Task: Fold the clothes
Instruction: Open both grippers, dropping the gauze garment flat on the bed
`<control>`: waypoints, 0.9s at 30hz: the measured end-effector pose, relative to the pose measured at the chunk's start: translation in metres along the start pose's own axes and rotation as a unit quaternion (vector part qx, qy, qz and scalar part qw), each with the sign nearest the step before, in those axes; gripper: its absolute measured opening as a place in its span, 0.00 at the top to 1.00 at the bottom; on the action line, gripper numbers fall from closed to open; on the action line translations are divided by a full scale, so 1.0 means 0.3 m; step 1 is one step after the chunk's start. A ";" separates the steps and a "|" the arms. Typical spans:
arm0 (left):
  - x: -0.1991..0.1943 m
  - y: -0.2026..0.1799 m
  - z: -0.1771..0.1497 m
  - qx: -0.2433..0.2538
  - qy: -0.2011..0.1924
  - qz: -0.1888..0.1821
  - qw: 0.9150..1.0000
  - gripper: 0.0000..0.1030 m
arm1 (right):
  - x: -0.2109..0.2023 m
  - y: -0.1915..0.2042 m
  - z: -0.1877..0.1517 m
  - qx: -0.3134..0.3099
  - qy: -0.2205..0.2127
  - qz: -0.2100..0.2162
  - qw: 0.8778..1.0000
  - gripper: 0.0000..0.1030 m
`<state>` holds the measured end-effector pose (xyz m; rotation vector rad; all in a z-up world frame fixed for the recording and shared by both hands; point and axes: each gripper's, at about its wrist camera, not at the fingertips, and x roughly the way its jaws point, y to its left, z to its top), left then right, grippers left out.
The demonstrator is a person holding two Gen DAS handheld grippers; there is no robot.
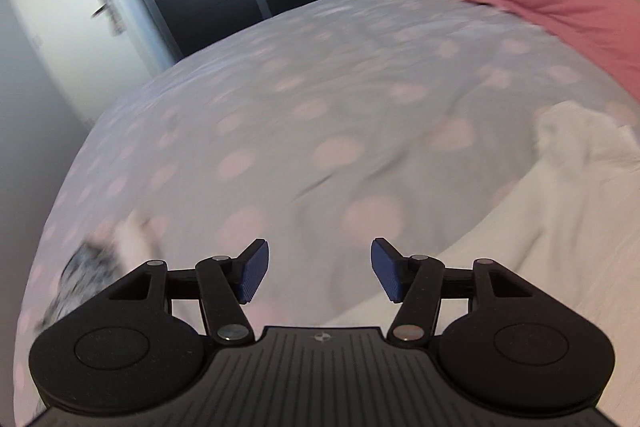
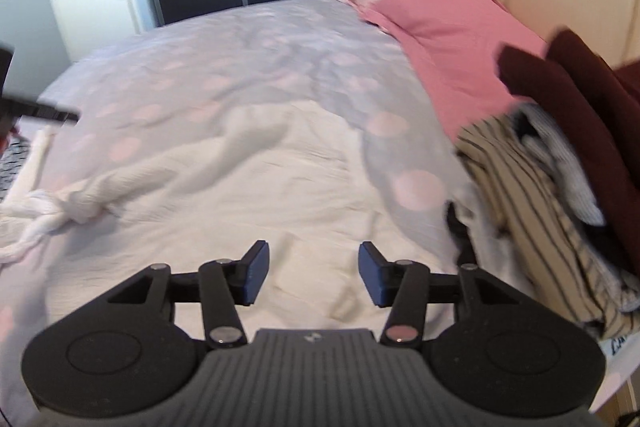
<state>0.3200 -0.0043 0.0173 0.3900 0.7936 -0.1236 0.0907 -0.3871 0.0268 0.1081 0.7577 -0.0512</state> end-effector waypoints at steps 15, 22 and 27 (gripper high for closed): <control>-0.026 0.469 -0.547 -0.091 0.105 0.041 0.989 0.44 | 0.063 0.309 0.016 -0.064 0.034 0.049 0.996 0.41; -0.035 0.480 -0.521 -0.092 0.109 0.004 0.990 0.96 | 0.118 0.475 0.038 -0.099 0.053 0.077 0.991 0.41; -0.098 0.495 -0.500 -0.093 0.072 -0.008 0.993 0.98 | 0.139 0.557 0.048 -0.117 0.061 0.092 0.987 0.41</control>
